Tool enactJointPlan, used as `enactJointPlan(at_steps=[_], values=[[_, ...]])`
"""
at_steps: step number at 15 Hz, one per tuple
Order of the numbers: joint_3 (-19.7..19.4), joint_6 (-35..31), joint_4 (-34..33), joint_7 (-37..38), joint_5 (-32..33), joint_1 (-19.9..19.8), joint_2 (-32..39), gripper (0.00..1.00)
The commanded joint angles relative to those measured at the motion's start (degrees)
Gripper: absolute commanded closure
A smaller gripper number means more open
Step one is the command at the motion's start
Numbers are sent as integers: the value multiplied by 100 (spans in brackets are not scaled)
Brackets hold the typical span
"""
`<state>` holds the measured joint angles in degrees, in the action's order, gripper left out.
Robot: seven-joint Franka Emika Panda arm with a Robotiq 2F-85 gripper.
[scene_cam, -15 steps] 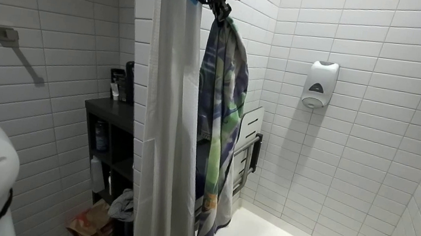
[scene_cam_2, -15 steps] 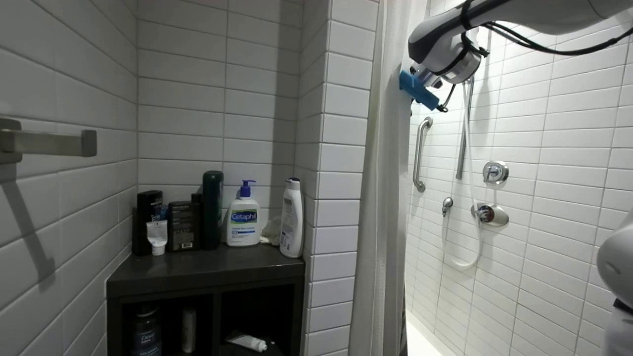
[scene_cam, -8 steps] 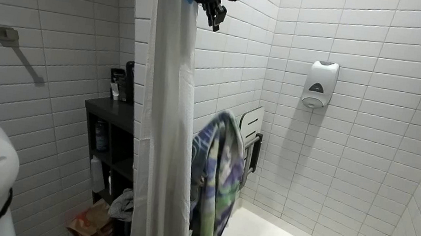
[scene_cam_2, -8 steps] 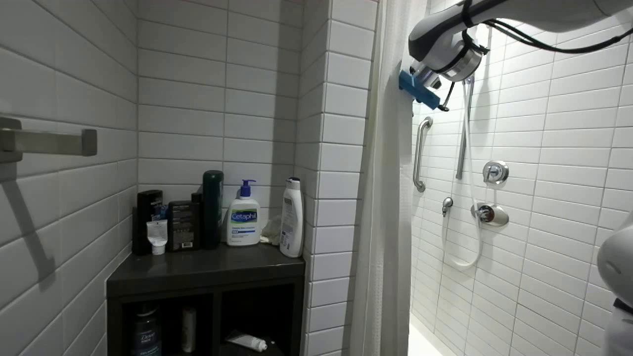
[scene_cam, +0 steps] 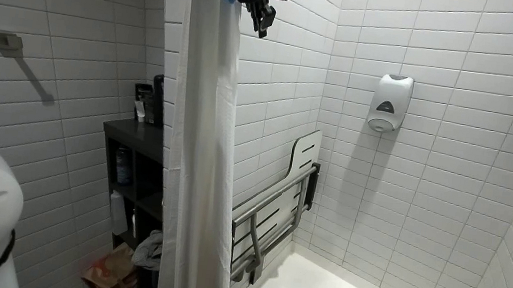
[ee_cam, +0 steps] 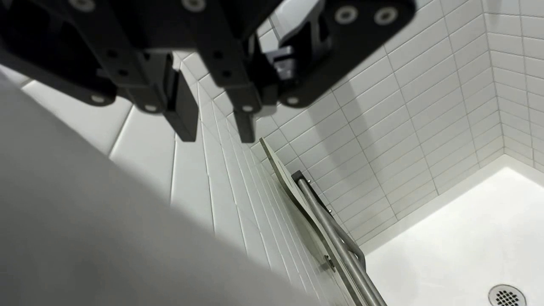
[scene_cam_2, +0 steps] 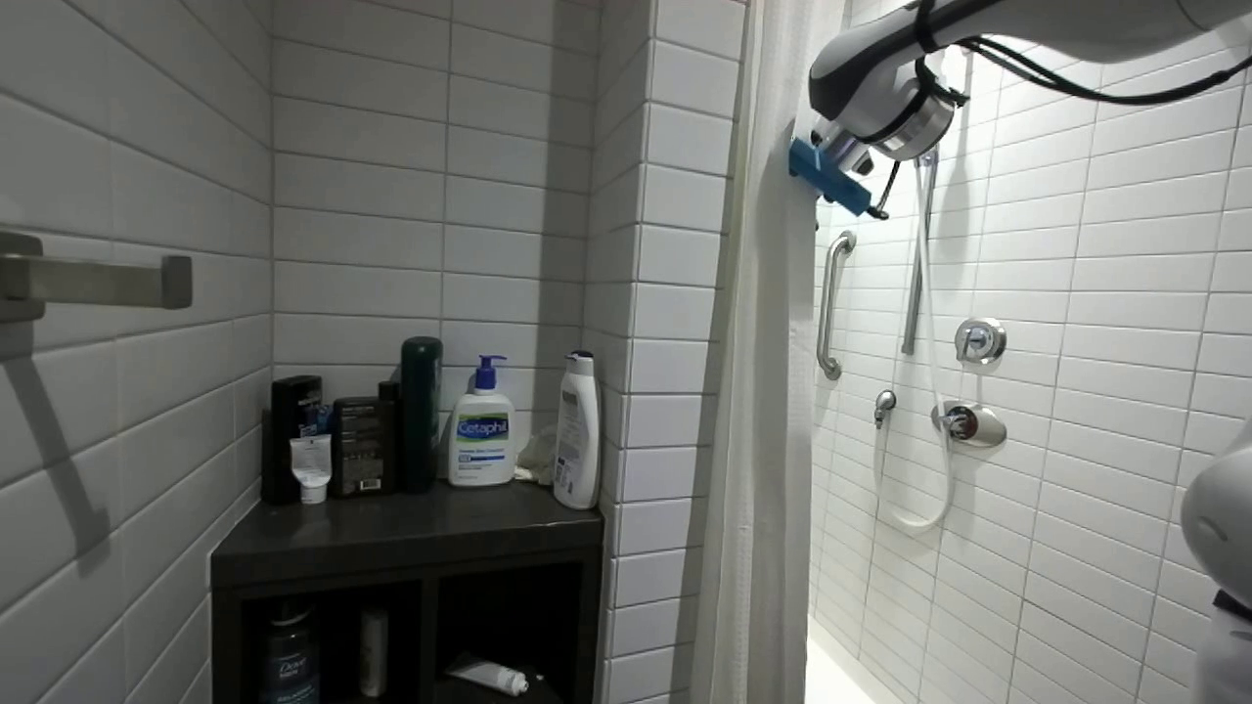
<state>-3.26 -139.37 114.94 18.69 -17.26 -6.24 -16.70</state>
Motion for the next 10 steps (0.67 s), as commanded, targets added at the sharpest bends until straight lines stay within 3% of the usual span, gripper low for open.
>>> enactJointPlan(at_steps=[1, 5, 6, 8, 10], values=[[-38, 13, -16, 10, 19, 39, 6, 68], [-38, 13, -16, 10, 19, 39, 6, 68], [-38, 13, -16, 10, 19, 39, 6, 43], [-105, 161, 127, 58, 74, -46, -185, 38], [-181, 260, 245, 105, 86, -121, -338, 25]])
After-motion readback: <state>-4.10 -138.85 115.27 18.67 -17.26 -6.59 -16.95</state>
